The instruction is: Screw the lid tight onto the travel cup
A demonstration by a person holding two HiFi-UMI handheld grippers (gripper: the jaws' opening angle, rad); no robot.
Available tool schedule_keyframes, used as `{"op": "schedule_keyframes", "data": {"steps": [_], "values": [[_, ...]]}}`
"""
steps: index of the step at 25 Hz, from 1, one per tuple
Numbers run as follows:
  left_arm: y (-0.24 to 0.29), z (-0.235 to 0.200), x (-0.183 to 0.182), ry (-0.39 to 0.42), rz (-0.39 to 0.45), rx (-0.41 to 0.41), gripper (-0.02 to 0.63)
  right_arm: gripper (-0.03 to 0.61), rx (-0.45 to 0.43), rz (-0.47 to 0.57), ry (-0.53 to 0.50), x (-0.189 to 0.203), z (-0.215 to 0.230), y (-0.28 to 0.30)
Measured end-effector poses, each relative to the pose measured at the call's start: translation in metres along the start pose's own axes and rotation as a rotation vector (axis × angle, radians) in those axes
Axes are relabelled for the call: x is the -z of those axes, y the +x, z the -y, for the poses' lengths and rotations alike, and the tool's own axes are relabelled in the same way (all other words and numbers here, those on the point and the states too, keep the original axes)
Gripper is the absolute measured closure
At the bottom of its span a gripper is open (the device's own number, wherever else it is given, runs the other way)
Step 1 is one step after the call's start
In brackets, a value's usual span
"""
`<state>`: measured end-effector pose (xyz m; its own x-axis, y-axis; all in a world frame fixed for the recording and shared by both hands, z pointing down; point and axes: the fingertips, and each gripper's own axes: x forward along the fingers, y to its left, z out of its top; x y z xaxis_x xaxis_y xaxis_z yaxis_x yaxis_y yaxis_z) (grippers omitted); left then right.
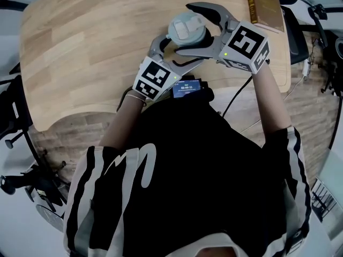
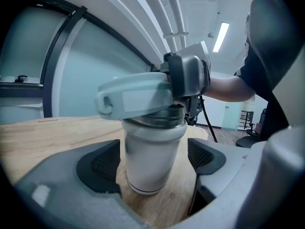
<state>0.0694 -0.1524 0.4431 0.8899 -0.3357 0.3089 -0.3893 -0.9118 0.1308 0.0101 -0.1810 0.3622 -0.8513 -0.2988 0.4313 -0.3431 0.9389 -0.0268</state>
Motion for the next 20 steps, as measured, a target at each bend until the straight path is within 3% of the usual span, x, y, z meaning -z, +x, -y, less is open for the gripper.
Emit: {"op": "schedule_keyframes", "data": {"steps": [12, 20], "values": [[0.011, -0.007, -0.005, 0.097, -0.011, 0.003, 0.179, 0.121, -0.015, -0.03, 0.006, 0.001, 0.001, 0.007], [0.012, -0.003, -0.006, 0.101, 0.01, 0.01, 0.21, 0.124, 0.001, 0.013, -0.005, -0.001, 0.001, 0.004]]}}
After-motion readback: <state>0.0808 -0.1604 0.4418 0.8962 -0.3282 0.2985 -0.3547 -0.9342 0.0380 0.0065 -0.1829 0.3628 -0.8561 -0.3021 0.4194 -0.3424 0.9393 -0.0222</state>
